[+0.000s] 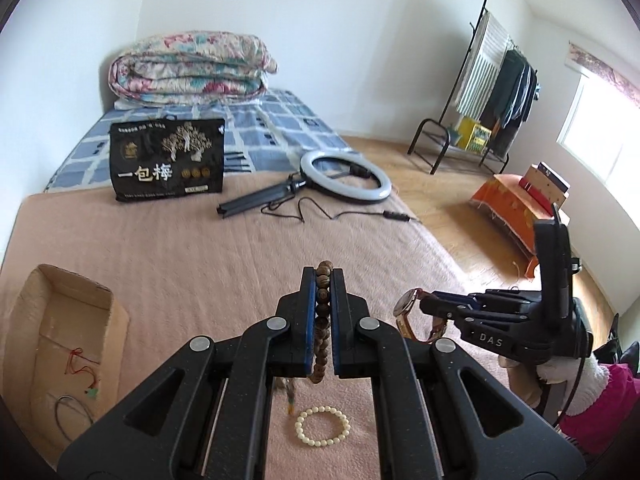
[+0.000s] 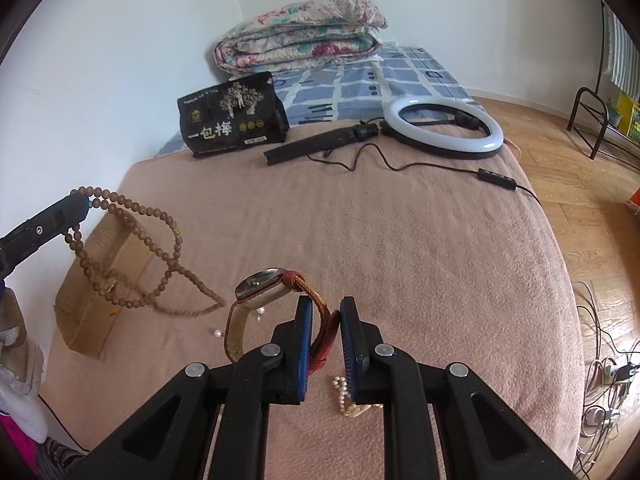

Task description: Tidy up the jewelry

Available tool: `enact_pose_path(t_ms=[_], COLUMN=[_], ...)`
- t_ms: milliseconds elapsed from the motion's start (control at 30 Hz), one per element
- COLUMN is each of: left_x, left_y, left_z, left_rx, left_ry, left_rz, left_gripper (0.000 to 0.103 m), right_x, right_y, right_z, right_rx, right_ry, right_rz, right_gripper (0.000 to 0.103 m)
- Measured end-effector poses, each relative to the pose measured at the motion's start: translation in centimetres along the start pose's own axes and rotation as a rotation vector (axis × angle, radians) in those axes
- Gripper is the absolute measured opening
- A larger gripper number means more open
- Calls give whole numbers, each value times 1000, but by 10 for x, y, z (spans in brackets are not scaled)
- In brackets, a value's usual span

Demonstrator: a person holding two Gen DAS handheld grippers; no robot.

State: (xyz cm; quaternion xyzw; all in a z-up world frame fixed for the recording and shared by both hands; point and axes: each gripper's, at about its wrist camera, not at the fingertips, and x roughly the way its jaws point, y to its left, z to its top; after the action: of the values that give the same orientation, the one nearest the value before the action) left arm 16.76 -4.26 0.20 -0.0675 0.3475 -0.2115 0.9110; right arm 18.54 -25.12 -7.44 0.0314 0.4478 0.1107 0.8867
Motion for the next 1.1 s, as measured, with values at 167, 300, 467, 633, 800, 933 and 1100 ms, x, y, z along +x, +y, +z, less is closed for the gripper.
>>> enact_pose_path(t_ms=[167,300,467,633,800,933,1100], left_x=[-28,-48,-76,-107,-131,-149,-160], left_y=[7,22,48,79,109,131,153], left_z=[-1,-1,-1,-2,-6,-10,-14], left_rx=[-1,-20,-50,-85,-124,-152,-172], left_ry=[-39,-62,-102,-149,-180,-205,-223], left_rz=[20,33,66,109,151,185,228], left_gripper=[4,4,4,4,4,4,4], right_x=[-9,-12,-11,-6,3,12,27], right_y=[19,36,68,102,133,158,189], right_z=[2,3,6,7,8,8,10], right_rx=[-7,-20,-51,-82,-111,-130,-152], right_ry=[-19,-30,-38,-43,-37,-27,-9], right_rz=[26,52,85,119,153,178,207], right_gripper=[12,12,12,12,12,12,12])
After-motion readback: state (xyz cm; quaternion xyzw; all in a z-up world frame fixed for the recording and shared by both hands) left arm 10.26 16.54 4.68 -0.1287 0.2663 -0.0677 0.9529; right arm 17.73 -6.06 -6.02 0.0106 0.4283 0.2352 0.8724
